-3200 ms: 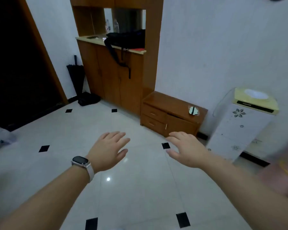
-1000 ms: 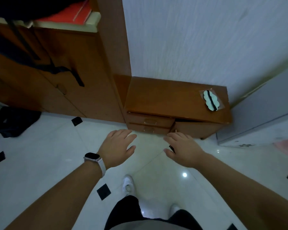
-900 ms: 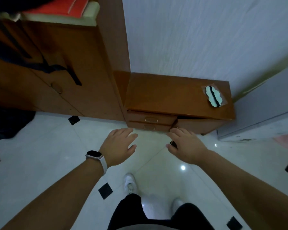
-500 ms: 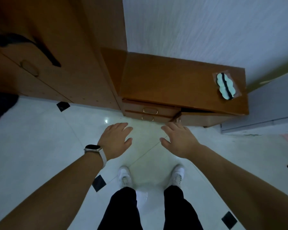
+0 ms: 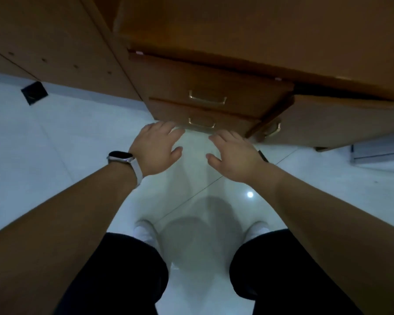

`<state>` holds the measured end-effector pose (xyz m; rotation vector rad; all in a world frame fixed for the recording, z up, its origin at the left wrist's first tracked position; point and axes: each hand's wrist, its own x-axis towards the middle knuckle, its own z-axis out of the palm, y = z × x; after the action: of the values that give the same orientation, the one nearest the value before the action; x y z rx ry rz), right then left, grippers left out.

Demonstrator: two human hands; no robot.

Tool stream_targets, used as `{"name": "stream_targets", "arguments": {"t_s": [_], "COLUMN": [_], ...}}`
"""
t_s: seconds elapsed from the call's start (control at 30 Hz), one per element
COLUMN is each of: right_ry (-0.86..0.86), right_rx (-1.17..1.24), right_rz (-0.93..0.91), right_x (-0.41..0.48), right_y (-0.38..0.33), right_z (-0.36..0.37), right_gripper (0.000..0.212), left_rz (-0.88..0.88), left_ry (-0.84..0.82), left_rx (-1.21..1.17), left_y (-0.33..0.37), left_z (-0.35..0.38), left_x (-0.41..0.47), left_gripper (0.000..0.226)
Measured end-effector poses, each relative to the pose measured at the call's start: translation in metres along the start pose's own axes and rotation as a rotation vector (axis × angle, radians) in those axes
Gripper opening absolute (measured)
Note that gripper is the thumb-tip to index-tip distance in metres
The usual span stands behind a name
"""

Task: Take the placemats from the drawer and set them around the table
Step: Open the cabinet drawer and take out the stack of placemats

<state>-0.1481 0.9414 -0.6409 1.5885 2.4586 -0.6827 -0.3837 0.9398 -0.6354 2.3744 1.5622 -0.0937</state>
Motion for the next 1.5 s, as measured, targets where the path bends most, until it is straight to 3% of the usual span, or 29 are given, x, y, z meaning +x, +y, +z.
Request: {"name": "stream_targets", "arguments": {"t_s": [0.23,0.4,0.57,0.73,1.03,1.2,1.37,1.5], "right_ry": [0.058,0.178,0.279,0.385,0.331,0.326,0.336,0.299], "right_rx": [-0.057,-0.127,-0.223,-0.332,-0.467,-0.494,-0.468,-0.470], "right_rz": [-0.013,-0.065,-0.165,-0.153,-0.094,-0.092,-0.102,-0.072], "right_x": [0.062,0.078,0.081,0.082,0.086,0.085,0.085,0.085], "right_y": [0.056,0.088,0.081,0.090,0.090,0.094,0.098,0.101], "right_z": [0.087,0.098,0.082,0.075,0.084,0.087,0.089,0.093], "right_gripper": [0.056,0.062,0.063,0.067,0.069,0.068,0.068,0.070], "left_rz": [0.022,0.056,0.039,0.068,-0.033,0.001,0.178,0.135], "left_ry": [0.067,0.091,0.057,0.048,0.079,0.062,-0.019,-0.039], "left_rx": [0.040,0.103,0.111,0.156,0.111,0.134,0.281,0.217], "left_y": [-0.020,-0.021,-0.019,-0.020,-0.008,-0.008,-0.025,-0.022], "left_z": [0.116,0.164,0.180,0.197,0.210,0.212,0.195,0.193], "left_x": [0.064,0.107,0.125,0.130,0.128,0.122,0.113,0.102], "left_gripper": [0.048,0.054,0.061,0.072,0.080,0.078,0.077,0.078]}}
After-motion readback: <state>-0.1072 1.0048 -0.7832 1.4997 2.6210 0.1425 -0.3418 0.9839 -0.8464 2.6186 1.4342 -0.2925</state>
